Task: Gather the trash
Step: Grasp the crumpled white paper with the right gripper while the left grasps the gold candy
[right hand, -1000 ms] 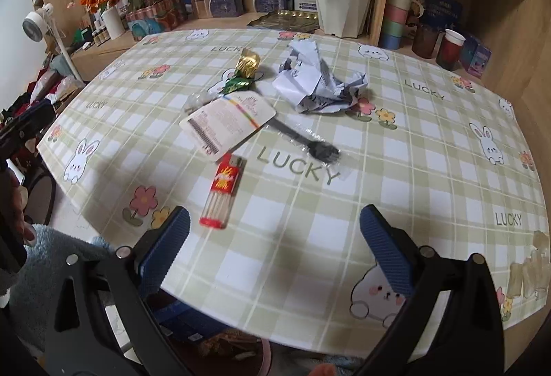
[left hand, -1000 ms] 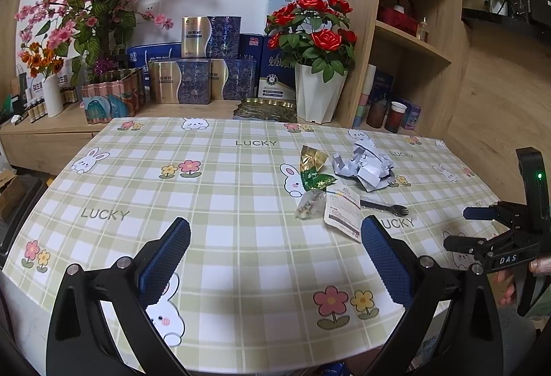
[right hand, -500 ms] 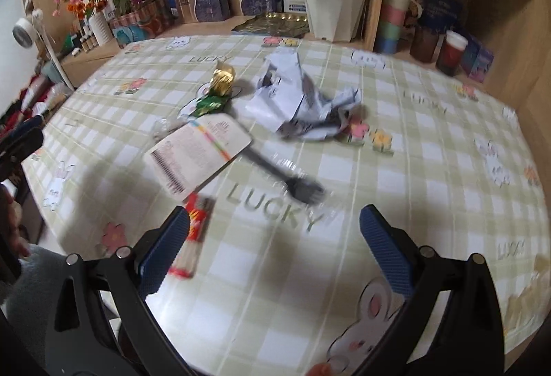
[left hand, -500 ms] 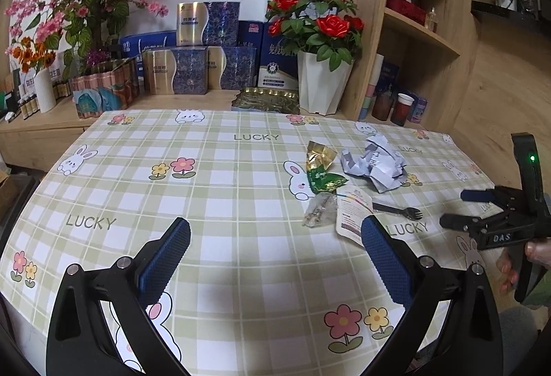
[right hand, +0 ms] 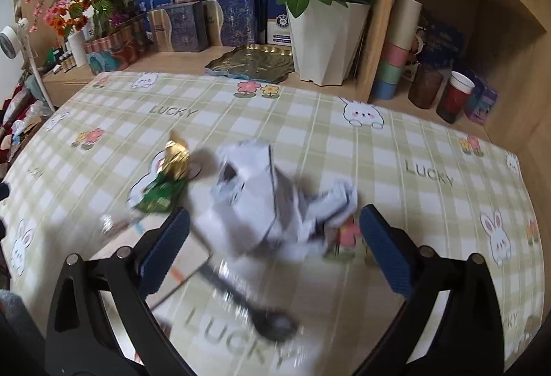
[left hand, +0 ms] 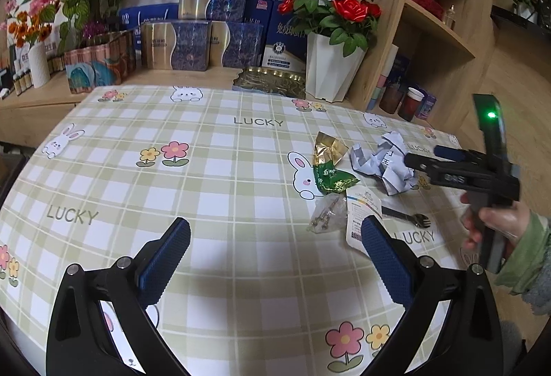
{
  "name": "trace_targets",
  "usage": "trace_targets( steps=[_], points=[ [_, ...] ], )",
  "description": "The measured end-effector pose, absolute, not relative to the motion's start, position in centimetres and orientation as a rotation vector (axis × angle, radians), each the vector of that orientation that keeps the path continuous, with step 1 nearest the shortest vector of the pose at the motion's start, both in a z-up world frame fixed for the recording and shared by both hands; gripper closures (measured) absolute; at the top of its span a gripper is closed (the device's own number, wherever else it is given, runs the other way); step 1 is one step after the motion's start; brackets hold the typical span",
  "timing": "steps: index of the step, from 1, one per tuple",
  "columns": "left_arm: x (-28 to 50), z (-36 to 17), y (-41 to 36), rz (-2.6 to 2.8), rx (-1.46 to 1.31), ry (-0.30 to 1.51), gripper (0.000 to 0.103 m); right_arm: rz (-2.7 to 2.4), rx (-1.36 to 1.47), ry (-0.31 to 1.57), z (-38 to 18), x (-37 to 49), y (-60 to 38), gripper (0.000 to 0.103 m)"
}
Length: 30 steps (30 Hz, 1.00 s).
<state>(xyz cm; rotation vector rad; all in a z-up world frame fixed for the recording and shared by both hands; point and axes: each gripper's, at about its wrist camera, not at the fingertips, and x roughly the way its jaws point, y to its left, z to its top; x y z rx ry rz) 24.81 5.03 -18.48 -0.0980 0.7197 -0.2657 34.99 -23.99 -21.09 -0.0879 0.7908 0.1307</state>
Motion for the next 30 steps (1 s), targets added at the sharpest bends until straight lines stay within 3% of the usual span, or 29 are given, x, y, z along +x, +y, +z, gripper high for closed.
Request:
trace_targets(
  steps=[4,5,6,8,9,14,18,22,30],
  points=[
    [26.2,-18.9,4.6,-0.276,-0.112,0.75,0.006,0.13,-0.087,0.809,-22.3,37.4,-23.7,0.01],
    [26.5,-19.0,4.5,-0.278,-0.115,0.759,0.006,0.136,-0.09,0.83,-22.8,37.9,-23.6,0.02],
    [26.9,-19.1,4.4,-0.283,-0.121,0.772,0.006,0.148,-0.09,0.847,-23.2,38.0,-23.6,0.038],
    [27.8,-19.4,3.9,-0.303,-0.138,0.803,0.01,0.191,-0.071,0.871,-23.6,38.1,-23.8,0.064],
    [28.2,-19.5,3.6,-0.315,-0.141,0.816,0.012,0.198,-0.055,0.845,-23.2,37.8,-24.2,0.068],
    [31.0,-19.9,1.6,-0.354,-0.131,0.869,0.033,0.221,0.101,0.673,-19.6,35.7,-27.3,0.079],
    [34.0,-20.9,-0.6,-0.415,-0.167,0.939,0.039,0.221,0.09,0.612,-18.1,34.1,-28.1,0.08],
    [36.7,-22.5,-3.6,-0.475,-0.127,1.011,0.052,0.229,0.082,0.612,-18.2,33.0,-28.5,0.08],
    [41.2,-24.3,-5.6,-0.407,-0.124,1.06,0.052,0.262,0.093,0.62,-18.7,31.0,-29.4,0.08]
  ],
)
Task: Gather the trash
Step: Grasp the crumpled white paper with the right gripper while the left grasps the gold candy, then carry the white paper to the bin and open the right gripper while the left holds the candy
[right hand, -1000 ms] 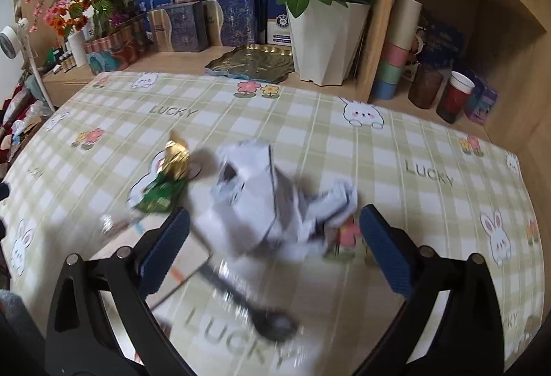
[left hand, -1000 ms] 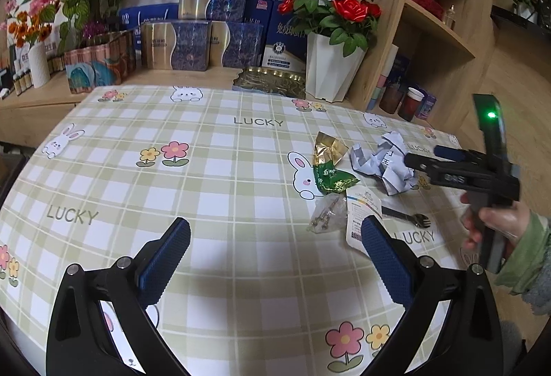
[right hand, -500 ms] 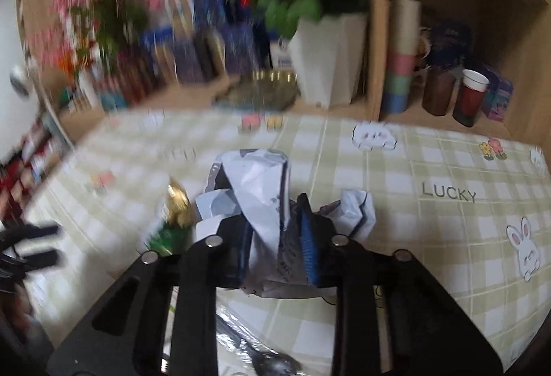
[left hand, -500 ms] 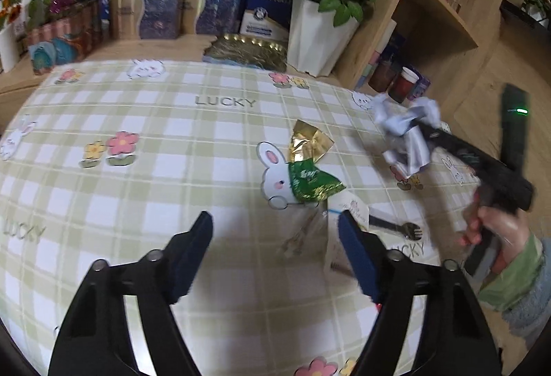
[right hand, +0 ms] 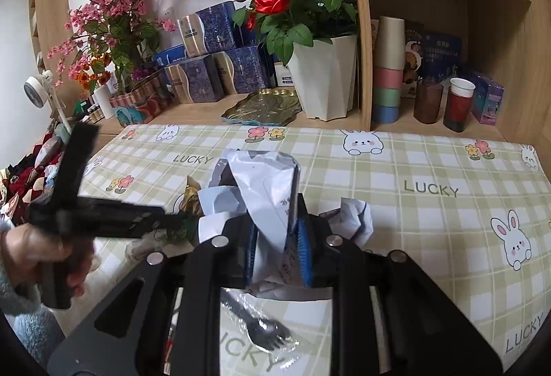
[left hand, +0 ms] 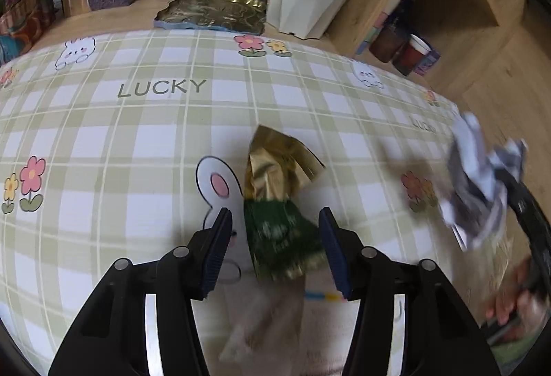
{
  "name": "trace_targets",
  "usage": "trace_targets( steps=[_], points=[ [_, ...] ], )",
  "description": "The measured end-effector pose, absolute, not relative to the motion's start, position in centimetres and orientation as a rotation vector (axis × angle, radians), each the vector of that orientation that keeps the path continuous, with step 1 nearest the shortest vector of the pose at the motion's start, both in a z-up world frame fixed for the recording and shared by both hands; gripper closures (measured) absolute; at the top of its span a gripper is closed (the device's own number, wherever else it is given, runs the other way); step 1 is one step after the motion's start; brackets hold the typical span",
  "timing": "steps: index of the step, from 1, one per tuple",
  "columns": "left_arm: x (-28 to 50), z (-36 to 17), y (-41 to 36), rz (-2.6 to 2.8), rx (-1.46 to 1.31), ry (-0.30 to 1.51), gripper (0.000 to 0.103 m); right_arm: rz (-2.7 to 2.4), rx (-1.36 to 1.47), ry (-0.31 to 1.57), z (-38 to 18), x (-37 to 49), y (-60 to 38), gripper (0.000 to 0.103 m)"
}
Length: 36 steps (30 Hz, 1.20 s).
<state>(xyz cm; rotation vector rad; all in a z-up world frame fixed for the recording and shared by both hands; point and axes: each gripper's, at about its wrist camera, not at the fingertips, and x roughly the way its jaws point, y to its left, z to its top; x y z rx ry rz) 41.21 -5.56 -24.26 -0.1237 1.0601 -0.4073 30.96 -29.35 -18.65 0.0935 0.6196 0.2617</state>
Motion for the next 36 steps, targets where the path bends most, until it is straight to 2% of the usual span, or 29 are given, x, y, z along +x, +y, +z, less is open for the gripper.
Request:
trace_targets(
  steps=[1,2,5,7,14,22,36],
  points=[
    [41.8,-24.6,-5.5,-0.39,-0.136,1.068,0.054,0.266,0.098,0.624,-18.7,30.8,-29.4,0.08],
    [42.2,-24.7,-5.3,-0.374,-0.144,1.07,0.071,0.268,0.099,0.626,-18.8,30.6,-29.4,0.08],
    [42.4,-25.0,-4.8,-0.393,-0.19,1.065,0.095,0.272,0.098,0.627,-19.0,29.8,-29.4,0.08],
    [42.0,-24.6,-4.9,-0.394,-0.159,1.037,0.099,0.276,0.098,0.624,-18.9,29.3,-29.4,0.08],
    [38.9,-20.9,-3.5,-0.418,-0.119,0.938,0.101,0.277,0.137,0.602,-18.1,26.7,-29.3,0.08],
    [31.6,-15.9,-1.6,-0.431,-0.088,0.83,0.101,0.278,0.155,0.61,-17.4,22.6,-28.5,0.08],
    [17.7,-13.0,1.8,-0.439,-0.1,0.783,0.101,0.33,0.157,0.648,-16.6,13.3,-26.1,0.08]
  ],
)
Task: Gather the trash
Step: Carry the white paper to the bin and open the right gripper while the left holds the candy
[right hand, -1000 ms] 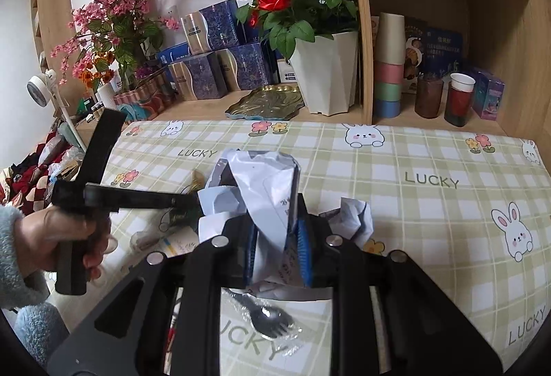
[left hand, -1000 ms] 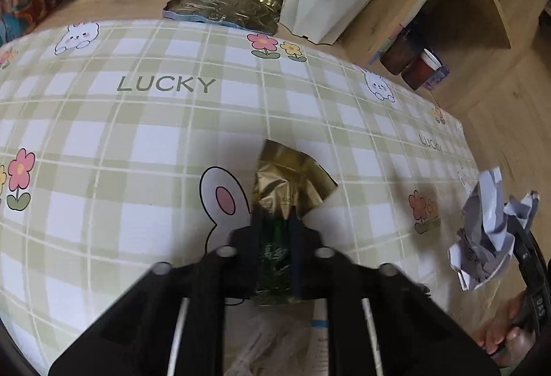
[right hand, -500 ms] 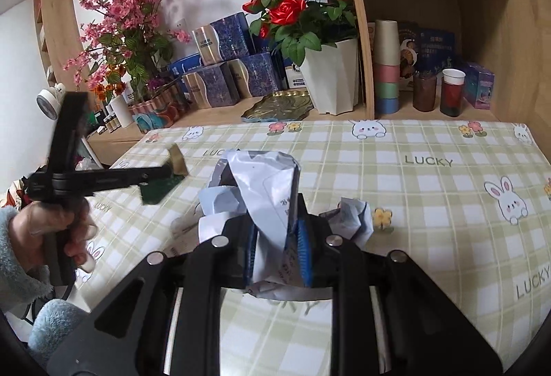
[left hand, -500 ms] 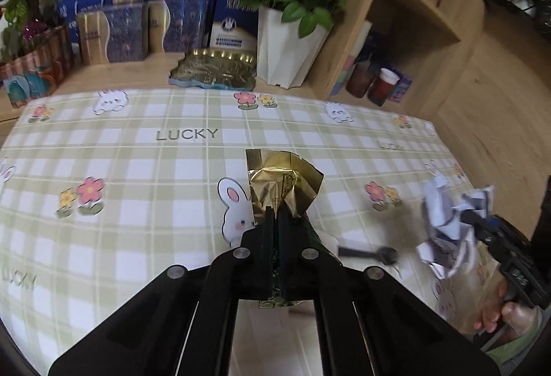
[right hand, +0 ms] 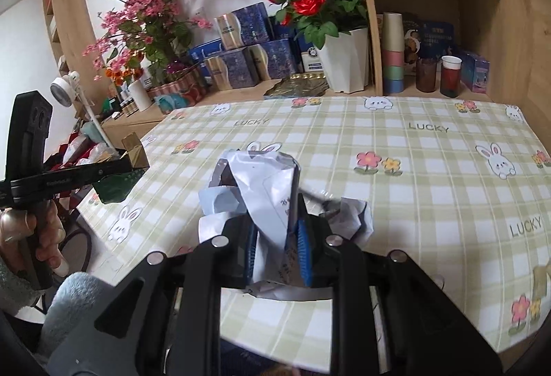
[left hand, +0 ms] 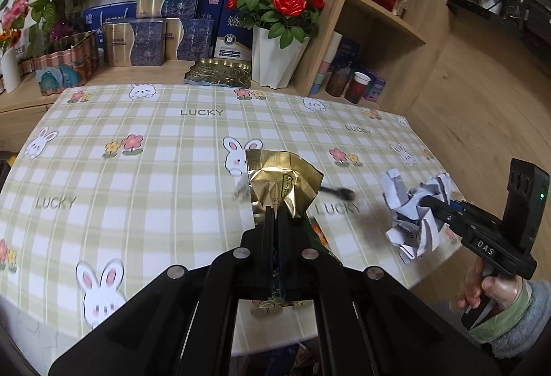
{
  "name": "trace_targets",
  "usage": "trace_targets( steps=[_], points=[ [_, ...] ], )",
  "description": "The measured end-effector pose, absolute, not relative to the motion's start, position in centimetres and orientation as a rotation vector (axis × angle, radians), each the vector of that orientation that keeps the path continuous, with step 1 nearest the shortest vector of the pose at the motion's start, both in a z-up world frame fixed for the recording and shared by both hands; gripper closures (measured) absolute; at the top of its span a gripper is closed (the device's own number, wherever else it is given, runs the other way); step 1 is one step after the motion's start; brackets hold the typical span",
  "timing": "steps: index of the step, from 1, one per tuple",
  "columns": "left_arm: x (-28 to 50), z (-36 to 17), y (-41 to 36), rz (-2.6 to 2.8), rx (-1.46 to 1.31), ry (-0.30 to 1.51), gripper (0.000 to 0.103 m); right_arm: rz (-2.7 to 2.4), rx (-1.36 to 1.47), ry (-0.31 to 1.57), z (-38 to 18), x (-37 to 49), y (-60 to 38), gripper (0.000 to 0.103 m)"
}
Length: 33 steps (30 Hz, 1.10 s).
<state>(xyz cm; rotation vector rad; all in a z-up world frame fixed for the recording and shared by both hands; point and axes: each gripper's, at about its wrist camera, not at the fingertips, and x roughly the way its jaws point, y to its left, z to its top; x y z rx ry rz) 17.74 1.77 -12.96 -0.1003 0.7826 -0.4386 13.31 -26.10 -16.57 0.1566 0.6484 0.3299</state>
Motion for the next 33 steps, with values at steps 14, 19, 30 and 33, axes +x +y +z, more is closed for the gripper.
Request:
trace_targets(
  steps=[14,19,30,33],
  points=[
    [8.2,-14.0,4.0,-0.428,-0.13,0.784,0.101,0.416,0.147,0.729,-18.9,5.3,-22.6,0.08],
    [6.2,-15.0,4.5,-0.415,-0.123,0.795,0.101,0.449,0.176,0.812,-21.5,3.3,-21.4,0.08],
    [3.1,-17.1,5.0,-0.401,-0.136,0.827,0.101,0.501,0.219,1.005,-27.2,2.0,-18.7,0.08],
    [2.9,-17.7,5.0,-0.401,-0.142,0.841,0.101,0.492,0.252,1.072,-29.0,2.4,-18.6,0.079]
  ],
)
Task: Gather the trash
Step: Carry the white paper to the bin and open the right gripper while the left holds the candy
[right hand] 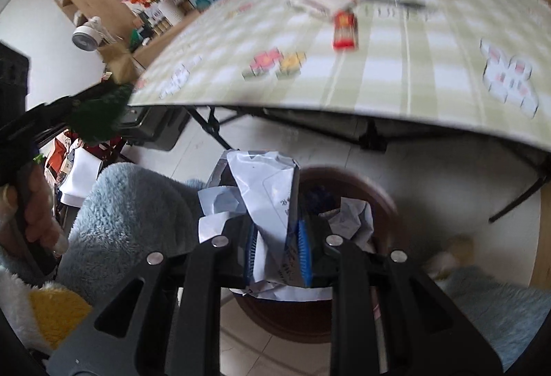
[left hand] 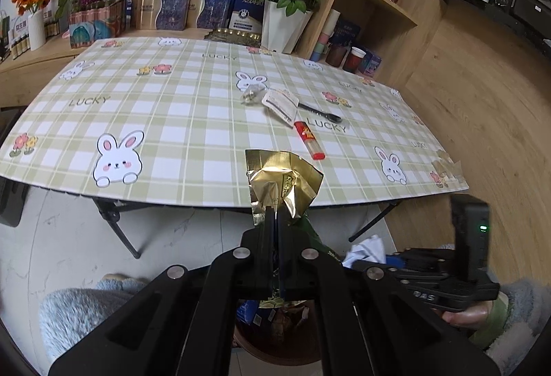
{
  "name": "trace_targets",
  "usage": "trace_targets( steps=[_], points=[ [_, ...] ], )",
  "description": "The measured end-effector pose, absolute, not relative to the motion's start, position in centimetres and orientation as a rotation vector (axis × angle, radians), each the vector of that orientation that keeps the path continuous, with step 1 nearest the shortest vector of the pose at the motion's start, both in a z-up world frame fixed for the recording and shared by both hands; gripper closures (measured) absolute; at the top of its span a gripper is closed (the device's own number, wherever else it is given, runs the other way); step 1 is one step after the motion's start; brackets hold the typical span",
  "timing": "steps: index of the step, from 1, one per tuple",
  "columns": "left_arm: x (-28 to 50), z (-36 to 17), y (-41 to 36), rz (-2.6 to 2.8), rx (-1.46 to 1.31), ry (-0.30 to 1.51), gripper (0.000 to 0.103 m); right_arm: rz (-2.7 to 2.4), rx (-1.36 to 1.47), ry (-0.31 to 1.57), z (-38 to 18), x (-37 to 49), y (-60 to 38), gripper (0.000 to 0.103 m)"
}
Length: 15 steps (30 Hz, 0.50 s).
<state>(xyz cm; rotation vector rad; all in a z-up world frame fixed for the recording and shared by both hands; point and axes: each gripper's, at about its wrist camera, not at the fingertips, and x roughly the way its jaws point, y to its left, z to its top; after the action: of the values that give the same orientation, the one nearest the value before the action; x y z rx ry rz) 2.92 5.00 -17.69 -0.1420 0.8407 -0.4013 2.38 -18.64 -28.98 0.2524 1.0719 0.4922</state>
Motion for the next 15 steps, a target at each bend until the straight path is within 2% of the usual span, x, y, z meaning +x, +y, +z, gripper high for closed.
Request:
trace_targets(
  steps=[2,6,11,15],
  points=[
    [2.8,-18.0,4.9,-0.402,-0.143,0.846,0.101,0.474,0.264,1.11,-29.9,2.6,-18.6,0.078],
    [2.6,-18.5,4.5,-0.407,-0.137,0.856,0.101,0.452,0.286,1.146,-30.9,2.8,-18.8,0.066],
    [2.6,-19.1,4.1,-0.415,-0.138,0.873,0.101,0.439,0.276,1.16,-31.1,2.9,-19.0,0.058],
    [2.5,-19.4,3.8,-0.421,-0.131,0.88,0.101,0.406,0.278,1.133,-30.6,2.9,-19.6,0.031]
  ],
)
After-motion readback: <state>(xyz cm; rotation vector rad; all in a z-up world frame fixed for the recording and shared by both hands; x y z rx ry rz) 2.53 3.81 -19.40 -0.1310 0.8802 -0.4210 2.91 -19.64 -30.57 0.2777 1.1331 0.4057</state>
